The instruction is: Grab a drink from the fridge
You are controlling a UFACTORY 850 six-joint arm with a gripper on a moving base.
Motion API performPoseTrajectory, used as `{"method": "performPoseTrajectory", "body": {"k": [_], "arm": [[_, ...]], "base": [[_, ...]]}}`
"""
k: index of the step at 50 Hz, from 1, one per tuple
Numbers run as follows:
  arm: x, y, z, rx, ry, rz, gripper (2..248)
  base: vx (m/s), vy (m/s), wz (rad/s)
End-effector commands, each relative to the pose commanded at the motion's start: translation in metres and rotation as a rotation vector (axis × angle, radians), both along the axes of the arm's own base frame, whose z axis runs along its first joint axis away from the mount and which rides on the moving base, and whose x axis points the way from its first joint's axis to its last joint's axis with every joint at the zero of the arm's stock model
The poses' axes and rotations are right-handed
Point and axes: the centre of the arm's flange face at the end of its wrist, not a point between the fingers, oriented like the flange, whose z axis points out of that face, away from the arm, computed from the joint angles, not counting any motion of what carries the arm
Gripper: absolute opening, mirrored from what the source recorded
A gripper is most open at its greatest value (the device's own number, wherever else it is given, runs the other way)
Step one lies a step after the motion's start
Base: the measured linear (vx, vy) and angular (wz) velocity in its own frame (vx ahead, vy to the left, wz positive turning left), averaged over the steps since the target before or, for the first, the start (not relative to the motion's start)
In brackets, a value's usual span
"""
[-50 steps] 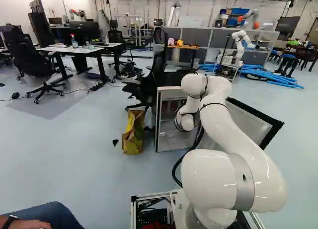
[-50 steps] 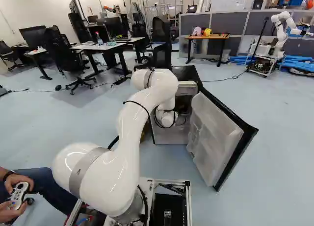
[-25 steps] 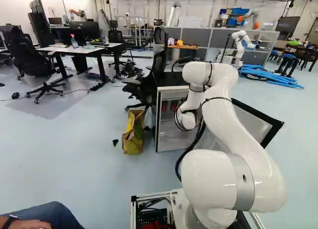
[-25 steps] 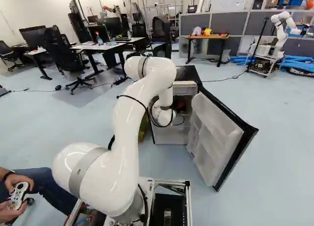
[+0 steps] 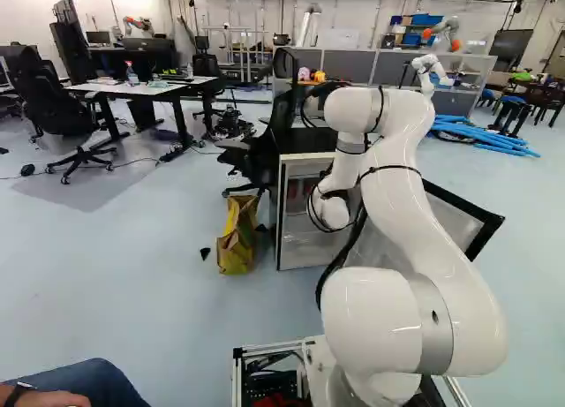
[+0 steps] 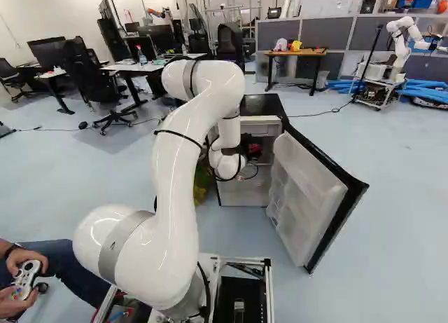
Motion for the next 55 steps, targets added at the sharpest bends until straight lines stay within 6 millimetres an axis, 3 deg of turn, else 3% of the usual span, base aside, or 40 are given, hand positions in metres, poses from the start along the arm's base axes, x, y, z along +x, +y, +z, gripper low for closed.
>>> {"method": "performPoseTrajectory", "body": {"k": [55], "arm": [[-0.11,0.056,0.094,0.01,0.049,0.068,93]], "base": [[0.0,0.0,0.0]]}}
